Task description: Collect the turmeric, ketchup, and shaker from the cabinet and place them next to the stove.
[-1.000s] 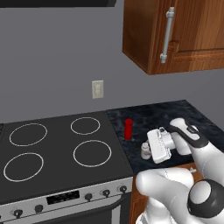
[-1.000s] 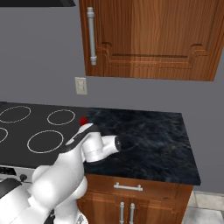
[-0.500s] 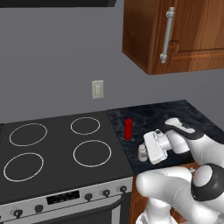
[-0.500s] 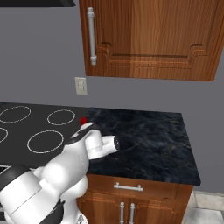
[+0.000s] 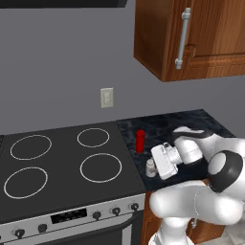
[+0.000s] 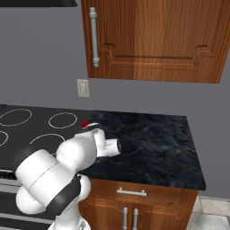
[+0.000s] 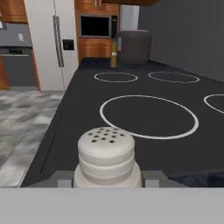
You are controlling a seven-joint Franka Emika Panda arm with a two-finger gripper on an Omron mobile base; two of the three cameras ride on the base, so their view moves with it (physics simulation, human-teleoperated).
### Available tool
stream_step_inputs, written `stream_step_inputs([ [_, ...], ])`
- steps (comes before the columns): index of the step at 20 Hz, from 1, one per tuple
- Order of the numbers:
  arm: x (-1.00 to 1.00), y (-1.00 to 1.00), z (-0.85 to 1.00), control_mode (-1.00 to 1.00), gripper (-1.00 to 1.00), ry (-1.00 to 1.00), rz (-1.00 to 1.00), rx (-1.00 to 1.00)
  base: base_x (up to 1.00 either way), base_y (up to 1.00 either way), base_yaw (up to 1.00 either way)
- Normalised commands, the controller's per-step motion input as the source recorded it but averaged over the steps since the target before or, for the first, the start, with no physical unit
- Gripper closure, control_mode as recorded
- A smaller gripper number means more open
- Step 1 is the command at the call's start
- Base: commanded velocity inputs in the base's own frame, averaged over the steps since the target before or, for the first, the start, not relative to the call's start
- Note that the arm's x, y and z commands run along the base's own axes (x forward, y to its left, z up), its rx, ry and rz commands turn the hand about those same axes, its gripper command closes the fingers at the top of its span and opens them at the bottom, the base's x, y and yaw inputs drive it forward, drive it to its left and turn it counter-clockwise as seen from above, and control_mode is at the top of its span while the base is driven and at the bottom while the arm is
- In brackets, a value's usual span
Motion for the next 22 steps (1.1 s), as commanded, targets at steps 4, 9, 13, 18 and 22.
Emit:
stream_step_inputs([
  [4, 0.26, -0.06, -0.20, -1.00, 1.00, -0.03, 0.11, 0.19, 0.00, 0.00, 0.00],
  [9, 0.33, -0.05, -0.09, -1.00, 1.00, -0.02, 0.08, 0.20, 0.00, 0.00, 0.00],
  [13, 0.29, -0.01, -0.01, -1.00, 1.00, 0.00, 0.06, 0.14, 0.00, 0.00, 0.00],
  [18, 0.08, 0.00, 0.00, -1.00, 1.00, -0.01, 0.00, 0.03, 0.00, 0.00, 0.00],
  [22, 0.00, -0.02, 0.00, -1.00, 1.00, -0.07, 0.00, 0.00, 0.00, 0.00, 0.00],
])
